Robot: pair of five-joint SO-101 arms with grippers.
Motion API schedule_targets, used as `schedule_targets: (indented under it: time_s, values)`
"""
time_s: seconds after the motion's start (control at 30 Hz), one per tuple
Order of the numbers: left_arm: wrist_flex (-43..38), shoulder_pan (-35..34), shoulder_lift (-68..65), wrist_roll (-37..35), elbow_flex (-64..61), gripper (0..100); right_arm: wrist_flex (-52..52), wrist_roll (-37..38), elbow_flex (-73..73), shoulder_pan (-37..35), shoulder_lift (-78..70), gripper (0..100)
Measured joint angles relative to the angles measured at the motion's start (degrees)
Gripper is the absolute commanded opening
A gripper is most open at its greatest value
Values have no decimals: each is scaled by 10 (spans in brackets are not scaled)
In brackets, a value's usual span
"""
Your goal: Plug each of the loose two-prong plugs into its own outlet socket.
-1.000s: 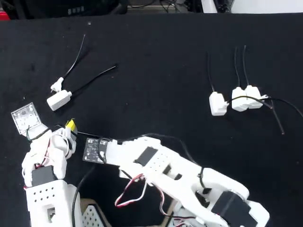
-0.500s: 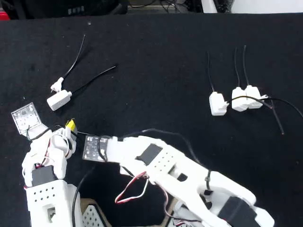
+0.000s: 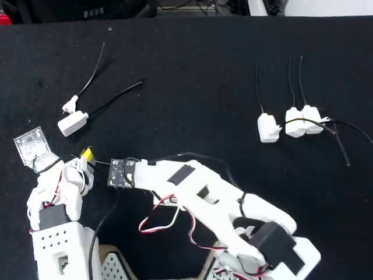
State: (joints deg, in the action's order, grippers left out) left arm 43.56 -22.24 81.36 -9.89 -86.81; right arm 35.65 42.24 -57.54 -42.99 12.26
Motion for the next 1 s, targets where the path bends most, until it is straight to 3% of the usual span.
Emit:
schedule_targets:
  time_s: [0.1,0.2,0.33,0.6,0.7,0.77,0.9,1.0]
  values:
    - [0,0,0,0,0,253,0,0,6,0,-5,106]
    - [0,0,0,0,0,253,-15,-3,6,0,-6,9]
    - [0,0,0,0,0,253,-26,-76,6,3,13,11]
    - [0,0,0,0,0,253,153,-141,-6,4,213,10]
    - [0,0,0,0,0,253,160,-143,-64,-18,237,11]
    - [0,0,0,0,0,253,131,-142,-110,-35,237,31]
    - [0,0,0,0,0,253,95,-146,-145,-41,236,163]
    - [0,0,0,0,0,253,109,-146,-136,-41,228,150]
